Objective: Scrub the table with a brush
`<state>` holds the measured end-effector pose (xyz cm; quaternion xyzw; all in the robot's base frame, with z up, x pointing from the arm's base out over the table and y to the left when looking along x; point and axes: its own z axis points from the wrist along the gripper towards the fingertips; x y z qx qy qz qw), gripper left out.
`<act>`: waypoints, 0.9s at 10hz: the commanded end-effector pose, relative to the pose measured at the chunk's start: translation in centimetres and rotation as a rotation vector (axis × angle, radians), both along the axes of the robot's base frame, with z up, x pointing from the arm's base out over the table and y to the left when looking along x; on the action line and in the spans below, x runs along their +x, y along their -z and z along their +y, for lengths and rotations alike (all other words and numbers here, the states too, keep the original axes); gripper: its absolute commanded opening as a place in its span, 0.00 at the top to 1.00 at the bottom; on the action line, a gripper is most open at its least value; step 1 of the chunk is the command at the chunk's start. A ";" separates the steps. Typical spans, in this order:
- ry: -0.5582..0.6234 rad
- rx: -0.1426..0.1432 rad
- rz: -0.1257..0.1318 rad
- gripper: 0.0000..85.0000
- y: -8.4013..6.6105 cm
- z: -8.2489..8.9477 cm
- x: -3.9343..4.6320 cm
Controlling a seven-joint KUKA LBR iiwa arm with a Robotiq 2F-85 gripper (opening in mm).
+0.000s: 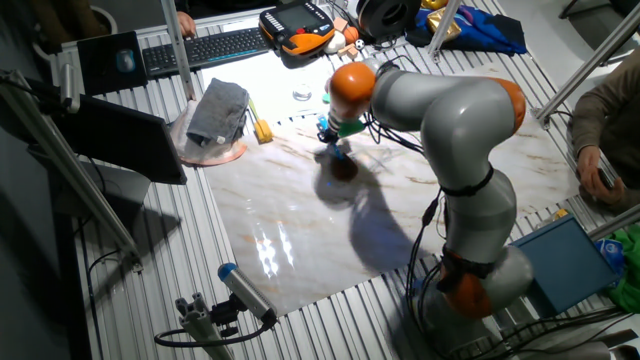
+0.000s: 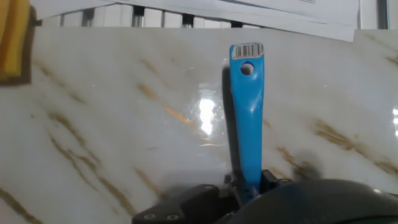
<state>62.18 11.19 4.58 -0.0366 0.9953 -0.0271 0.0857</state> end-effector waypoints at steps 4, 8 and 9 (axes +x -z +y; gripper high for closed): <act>-0.077 0.009 0.012 1.00 -0.5 -4.0 0.64; -0.150 0.011 -0.002 1.00 -0.1 -7.2 1.50; -0.175 0.016 0.003 1.00 -0.1 -8.1 1.96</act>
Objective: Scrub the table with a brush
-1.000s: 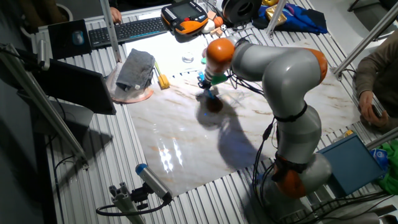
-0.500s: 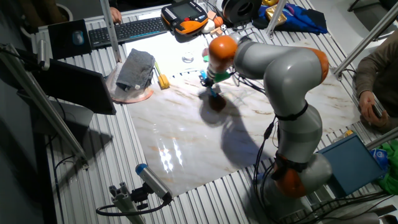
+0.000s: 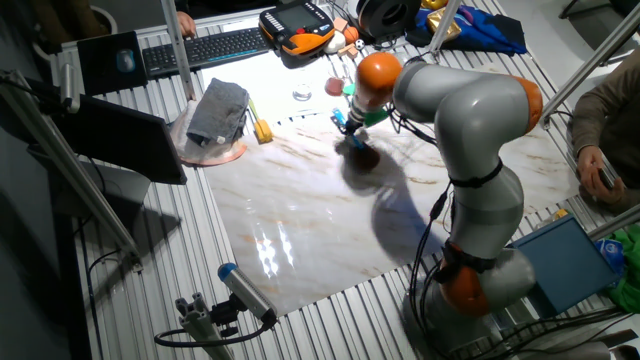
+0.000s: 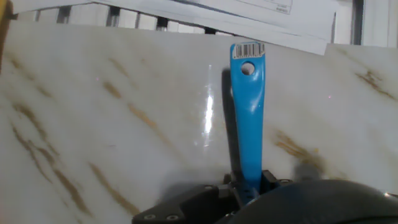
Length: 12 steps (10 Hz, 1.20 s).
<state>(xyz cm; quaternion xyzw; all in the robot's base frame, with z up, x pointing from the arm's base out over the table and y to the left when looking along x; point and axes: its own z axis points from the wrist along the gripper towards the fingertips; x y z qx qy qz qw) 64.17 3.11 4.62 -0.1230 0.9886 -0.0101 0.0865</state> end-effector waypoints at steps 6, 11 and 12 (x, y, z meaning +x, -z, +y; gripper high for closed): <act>0.023 0.018 0.035 1.00 0.0 0.9 -0.20; 0.105 -0.066 0.175 1.00 -1.0 4.4 -1.89; 0.129 -0.066 0.201 0.80 -1.3 4.6 -1.99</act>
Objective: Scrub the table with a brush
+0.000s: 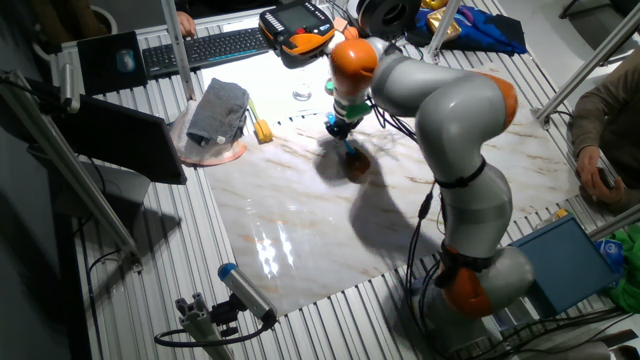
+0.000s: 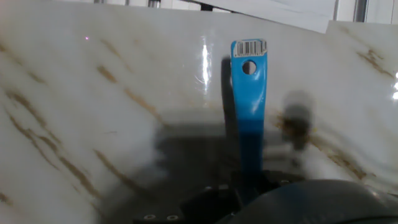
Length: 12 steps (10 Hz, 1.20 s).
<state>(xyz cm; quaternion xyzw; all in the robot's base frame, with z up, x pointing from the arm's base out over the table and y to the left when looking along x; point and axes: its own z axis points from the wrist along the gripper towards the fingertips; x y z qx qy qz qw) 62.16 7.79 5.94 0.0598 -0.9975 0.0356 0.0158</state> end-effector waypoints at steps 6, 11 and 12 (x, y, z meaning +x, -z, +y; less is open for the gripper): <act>-0.033 0.068 0.044 1.00 -1.9 0.5 -1.54; -0.095 0.140 0.004 1.00 -4.4 -0.3 -5.06; -0.109 0.171 -0.002 1.00 -4.6 -1.0 -5.33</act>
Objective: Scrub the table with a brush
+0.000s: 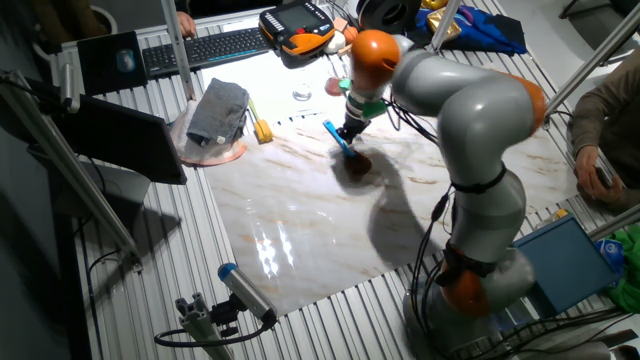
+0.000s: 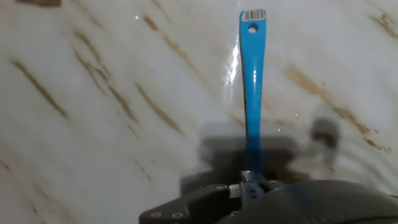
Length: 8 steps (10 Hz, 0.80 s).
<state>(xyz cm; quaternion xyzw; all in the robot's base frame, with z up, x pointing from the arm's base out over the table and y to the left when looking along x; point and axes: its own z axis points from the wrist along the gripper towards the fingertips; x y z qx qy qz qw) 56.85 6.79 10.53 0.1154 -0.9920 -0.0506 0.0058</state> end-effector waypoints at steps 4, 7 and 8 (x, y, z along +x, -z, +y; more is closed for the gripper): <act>0.000 -0.015 -0.017 1.00 0.1 0.2 -0.09; 0.017 -0.012 -0.003 1.00 0.3 0.7 0.14; 0.026 -0.011 -0.002 1.00 0.4 1.0 0.19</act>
